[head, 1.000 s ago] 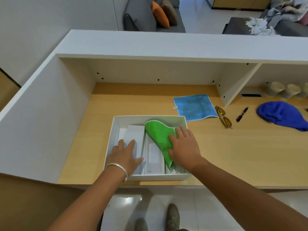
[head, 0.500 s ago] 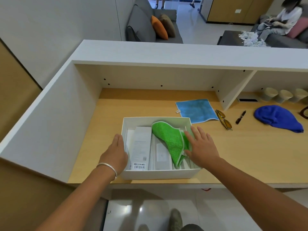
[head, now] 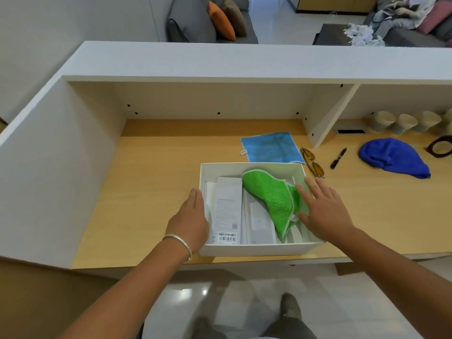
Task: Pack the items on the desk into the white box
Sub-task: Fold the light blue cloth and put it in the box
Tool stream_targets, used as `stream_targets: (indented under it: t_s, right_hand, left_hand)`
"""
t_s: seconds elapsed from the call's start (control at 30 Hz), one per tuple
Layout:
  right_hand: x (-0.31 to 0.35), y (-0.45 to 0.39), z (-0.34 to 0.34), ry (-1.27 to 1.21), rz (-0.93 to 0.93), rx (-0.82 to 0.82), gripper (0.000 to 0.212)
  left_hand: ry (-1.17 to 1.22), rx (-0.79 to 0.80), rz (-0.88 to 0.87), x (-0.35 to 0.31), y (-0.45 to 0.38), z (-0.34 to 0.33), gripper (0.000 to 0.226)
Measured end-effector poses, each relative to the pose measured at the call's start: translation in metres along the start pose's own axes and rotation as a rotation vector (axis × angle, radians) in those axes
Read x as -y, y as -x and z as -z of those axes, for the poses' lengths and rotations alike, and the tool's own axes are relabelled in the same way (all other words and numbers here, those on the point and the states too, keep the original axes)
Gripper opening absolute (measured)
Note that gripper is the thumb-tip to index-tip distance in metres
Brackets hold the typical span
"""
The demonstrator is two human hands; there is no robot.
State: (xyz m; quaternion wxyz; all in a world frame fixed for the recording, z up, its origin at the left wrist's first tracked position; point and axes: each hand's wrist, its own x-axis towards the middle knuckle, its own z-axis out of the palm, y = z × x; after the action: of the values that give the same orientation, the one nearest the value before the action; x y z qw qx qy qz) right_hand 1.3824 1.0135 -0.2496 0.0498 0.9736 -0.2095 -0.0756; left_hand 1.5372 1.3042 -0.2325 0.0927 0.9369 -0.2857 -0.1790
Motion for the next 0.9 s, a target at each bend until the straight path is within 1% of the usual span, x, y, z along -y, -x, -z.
stream_targets:
  t_s: [0.2, 0.33, 0.47, 0.57, 0.67, 0.8, 0.9]
  right_hand:
    - [-0.09, 0.014, -0.013, -0.112, -0.003, 0.023, 0.077]
    - [-0.147, 0.018, -0.017, -0.191, 0.044, 0.004, 0.077]
    - [-0.184, 0.011, -0.015, -0.236, 0.096, -0.002, 0.076]
    - [-0.199, -0.008, -0.005, -0.318, 0.129, -0.071, 0.074]
    - [-0.201, -0.037, 0.004, -0.368, 0.143, -0.116, 0.072]
    - [-0.191, -0.086, 0.013, -0.422, 0.135, -0.102, 0.071]
    - [-0.177, -0.124, 0.019, -0.427, 0.122, -0.092, 0.071]
  left_hand:
    - [-0.067, -0.049, -0.043, -0.077, -0.015, -0.032, 0.07]
    - [-0.097, -0.08, -0.012, -0.125, -0.016, -0.053, 0.071]
    - [-0.13, -0.103, 0.044, -0.164, -0.014, -0.06, 0.072]
    - [-0.108, -0.169, 0.083, -0.179, -0.022, -0.047, 0.072]
    - [-0.089, -0.221, 0.069, -0.182, -0.046, -0.028, 0.07]
    - [-0.041, -0.257, 0.033, -0.181, -0.102, -0.008, 0.066]
    - [-0.026, -0.225, -0.026, -0.176, -0.159, 0.002, 0.066]
